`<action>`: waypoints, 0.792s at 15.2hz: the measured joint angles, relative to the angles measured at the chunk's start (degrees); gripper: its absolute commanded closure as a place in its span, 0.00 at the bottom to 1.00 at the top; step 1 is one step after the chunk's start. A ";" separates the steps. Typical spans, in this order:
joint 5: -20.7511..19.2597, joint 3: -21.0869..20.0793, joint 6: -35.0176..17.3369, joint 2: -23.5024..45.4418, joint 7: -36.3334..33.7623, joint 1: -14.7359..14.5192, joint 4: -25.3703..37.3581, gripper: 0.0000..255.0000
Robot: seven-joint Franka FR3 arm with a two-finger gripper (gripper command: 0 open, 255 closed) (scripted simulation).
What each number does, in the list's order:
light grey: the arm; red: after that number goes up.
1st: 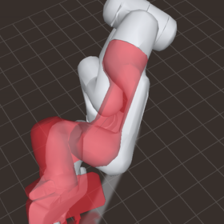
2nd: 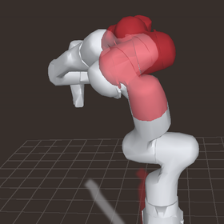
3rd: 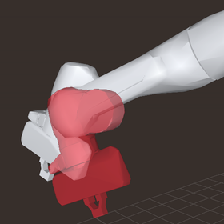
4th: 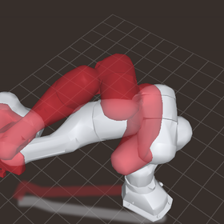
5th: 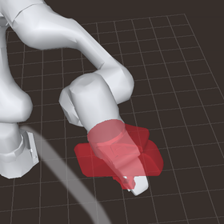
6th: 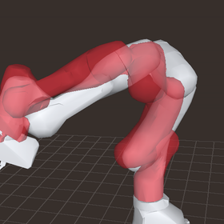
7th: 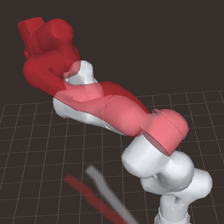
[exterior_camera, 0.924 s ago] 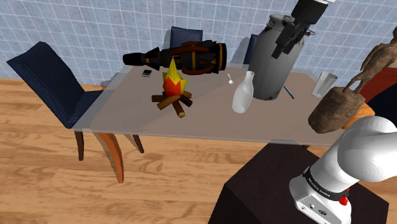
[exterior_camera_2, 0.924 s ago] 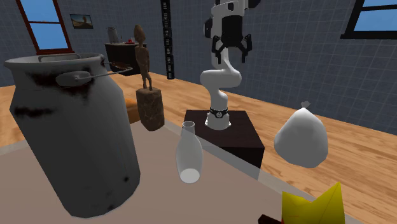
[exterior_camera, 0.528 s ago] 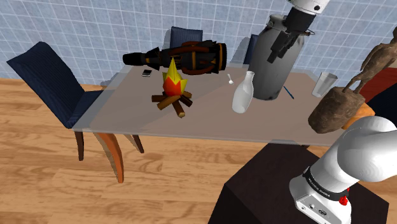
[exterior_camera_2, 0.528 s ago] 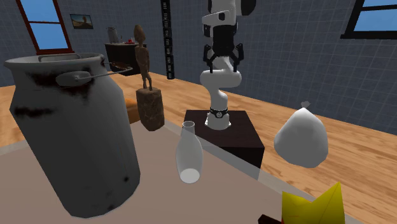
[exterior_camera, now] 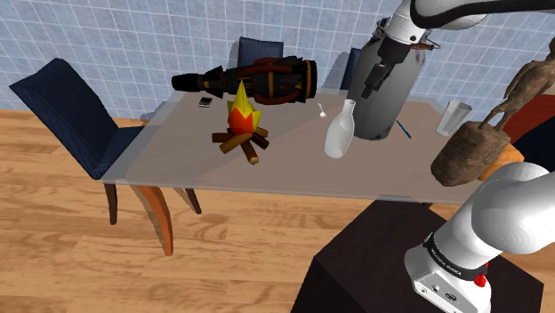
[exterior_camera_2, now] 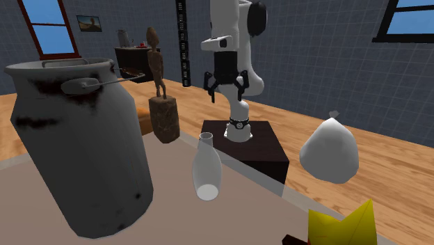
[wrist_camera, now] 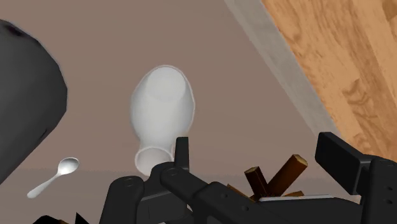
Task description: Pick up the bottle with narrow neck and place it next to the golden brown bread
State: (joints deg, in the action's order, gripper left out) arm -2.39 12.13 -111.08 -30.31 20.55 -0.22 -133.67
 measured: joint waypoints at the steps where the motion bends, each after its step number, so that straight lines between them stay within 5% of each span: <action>1: -0.04 0.81 -1.32 1.72 1.34 -0.10 0.27 0.00; 12: 2.93 7.93 -12.85 19.79 15.03 -0.99 5.33 0.00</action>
State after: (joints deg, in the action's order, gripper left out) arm 0.54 20.06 -123.94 -10.52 35.58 -1.20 -128.34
